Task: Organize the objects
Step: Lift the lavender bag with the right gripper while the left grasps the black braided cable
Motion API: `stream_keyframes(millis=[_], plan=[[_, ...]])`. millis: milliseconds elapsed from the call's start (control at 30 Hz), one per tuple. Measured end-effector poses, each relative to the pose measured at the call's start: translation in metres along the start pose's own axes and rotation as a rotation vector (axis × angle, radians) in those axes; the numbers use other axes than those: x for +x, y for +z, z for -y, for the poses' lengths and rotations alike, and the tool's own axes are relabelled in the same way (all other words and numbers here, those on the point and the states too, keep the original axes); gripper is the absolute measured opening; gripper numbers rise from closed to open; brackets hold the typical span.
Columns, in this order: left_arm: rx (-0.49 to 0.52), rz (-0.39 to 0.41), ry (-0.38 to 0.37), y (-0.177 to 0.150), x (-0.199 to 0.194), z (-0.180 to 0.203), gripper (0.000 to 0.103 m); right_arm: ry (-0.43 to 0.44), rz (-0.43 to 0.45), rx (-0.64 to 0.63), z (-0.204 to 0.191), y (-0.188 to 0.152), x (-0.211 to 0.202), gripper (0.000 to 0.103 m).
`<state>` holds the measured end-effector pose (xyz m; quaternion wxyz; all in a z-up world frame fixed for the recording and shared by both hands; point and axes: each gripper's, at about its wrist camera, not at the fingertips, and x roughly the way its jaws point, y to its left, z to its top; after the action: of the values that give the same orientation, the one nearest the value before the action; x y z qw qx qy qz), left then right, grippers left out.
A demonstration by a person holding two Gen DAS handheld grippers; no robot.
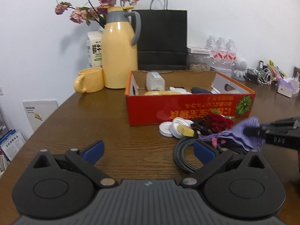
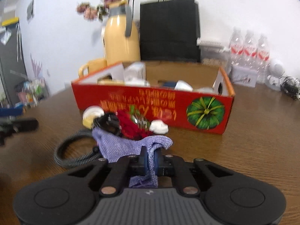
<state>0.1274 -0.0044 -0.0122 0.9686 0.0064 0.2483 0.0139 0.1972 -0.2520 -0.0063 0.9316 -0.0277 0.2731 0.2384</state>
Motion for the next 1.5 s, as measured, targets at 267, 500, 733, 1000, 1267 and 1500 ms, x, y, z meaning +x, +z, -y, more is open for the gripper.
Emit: stream_keyframes(millis=[267,500,733,1000,1267,1500], plan=[[0.028,-0.058,-0.079,-0.004,0.014,0.025,0.103,-0.019,0.245,0.124,0.014,-0.009,-0.046,0.006],[0.060,-0.102,-0.144,-0.004,0.027,0.049,0.103,-0.005,0.351,0.245,0.034,-0.014,-0.065,0.006],[0.079,-0.139,-0.172,0.001,0.042,0.069,0.103,0.011,0.351,0.244,0.033,-0.016,-0.065,0.006],[0.059,-0.205,-0.158,0.002,0.067,0.080,0.103,-0.008,0.364,0.261,0.034,-0.019,-0.069,0.006],[0.022,-0.206,-0.159,0.002,0.075,0.078,0.103,-0.006,0.362,0.265,0.035,-0.021,-0.069,0.006],[0.018,-0.191,-0.179,0.003,0.069,0.075,0.090,-0.008,0.362,0.262,0.033,-0.020,-0.069,0.006]])
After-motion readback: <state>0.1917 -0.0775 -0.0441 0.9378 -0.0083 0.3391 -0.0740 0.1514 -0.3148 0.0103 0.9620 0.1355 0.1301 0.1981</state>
